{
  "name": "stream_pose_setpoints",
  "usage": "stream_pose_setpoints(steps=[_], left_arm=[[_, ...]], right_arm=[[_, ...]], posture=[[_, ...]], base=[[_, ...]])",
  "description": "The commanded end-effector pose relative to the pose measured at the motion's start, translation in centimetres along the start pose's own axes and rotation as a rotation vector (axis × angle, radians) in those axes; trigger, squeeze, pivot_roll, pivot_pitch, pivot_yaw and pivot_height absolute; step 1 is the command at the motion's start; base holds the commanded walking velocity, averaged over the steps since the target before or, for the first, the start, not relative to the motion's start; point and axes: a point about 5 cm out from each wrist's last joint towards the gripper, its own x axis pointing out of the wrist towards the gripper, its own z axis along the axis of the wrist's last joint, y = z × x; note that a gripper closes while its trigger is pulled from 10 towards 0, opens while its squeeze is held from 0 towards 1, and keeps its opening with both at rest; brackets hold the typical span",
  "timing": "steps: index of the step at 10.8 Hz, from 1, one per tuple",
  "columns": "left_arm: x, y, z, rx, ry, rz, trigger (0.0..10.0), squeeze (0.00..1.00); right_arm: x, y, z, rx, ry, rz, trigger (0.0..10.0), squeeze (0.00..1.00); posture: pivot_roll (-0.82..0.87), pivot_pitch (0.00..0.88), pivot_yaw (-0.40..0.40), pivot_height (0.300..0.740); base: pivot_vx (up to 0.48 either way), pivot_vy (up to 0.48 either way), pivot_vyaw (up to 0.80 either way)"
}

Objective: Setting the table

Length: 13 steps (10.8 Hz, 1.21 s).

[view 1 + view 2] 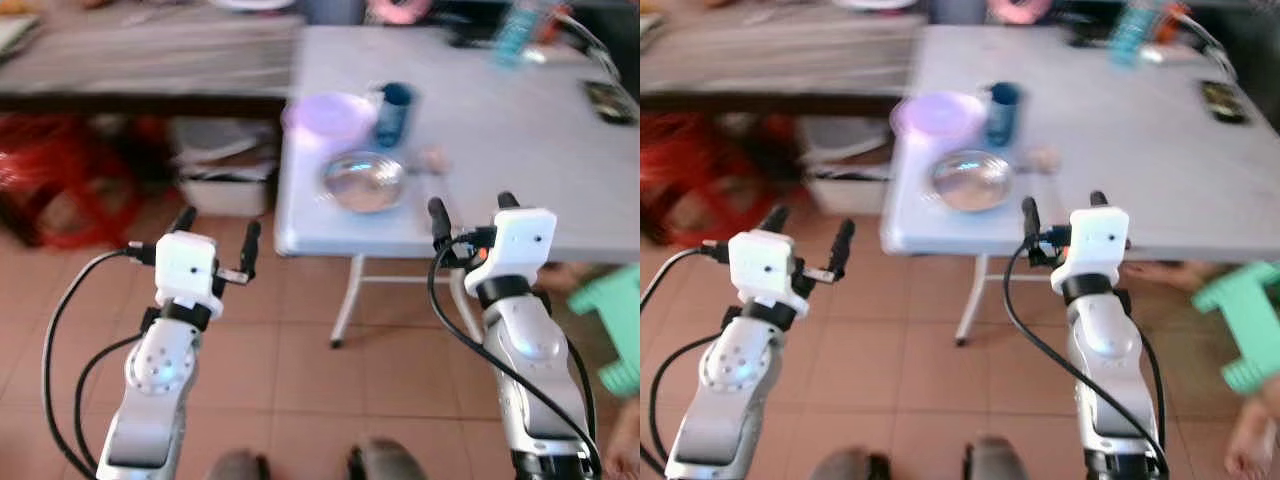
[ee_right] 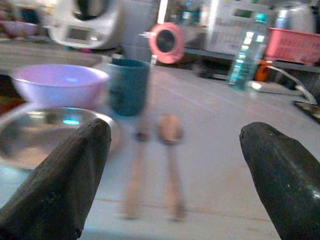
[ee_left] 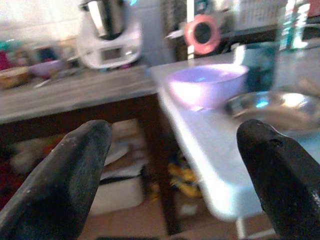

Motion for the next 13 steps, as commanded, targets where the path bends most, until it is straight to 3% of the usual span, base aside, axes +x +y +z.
stream_pose_setpoints(steps=[1, 8, 11, 13], left_arm=[[-0.1, -0.4, 0.1, 0.002, 0.001, -0.018, 10.0, 0.0], [-0.2, 0.1, -0.3, -0.005, 0.023, 0.023, 10.0, 0.0], [-2.0, 1.1, -2.0, 0.049, 0.093, 0.017, 10.0, 0.0], [-2.7, 1.7, -2.2, 0.052, 0.111, 0.006, 10.0, 0.0]], right_arm=[[0.0, -0.2, 0.4, -0.003, -0.017, -0.008, 10.0, 0.0], [0.1, 0.2, 0.3, 0.015, -0.015, 0.005, 10.0, 0.0], [0.1, 0.5, -0.7, 0.005, 0.021, 0.051, 10.0, 0.0], [1.0, 0.2, -0.9, 0.065, 0.045, 0.091, 10.0, 0.0]], posture=[[-0.06, 0.148, 0.0, 0.74], [-0.05, 0.146, -0.006, 0.74], [-0.05, 0.172, -0.002, 0.74], [-0.04, 0.192, 0.0, 0.74]], base=[[0.315, 0.0, 0.0], [0.271, 0.0, 0.0], [0.0, 0.0, 0.0], [0.0, 0.0, 0.0]])
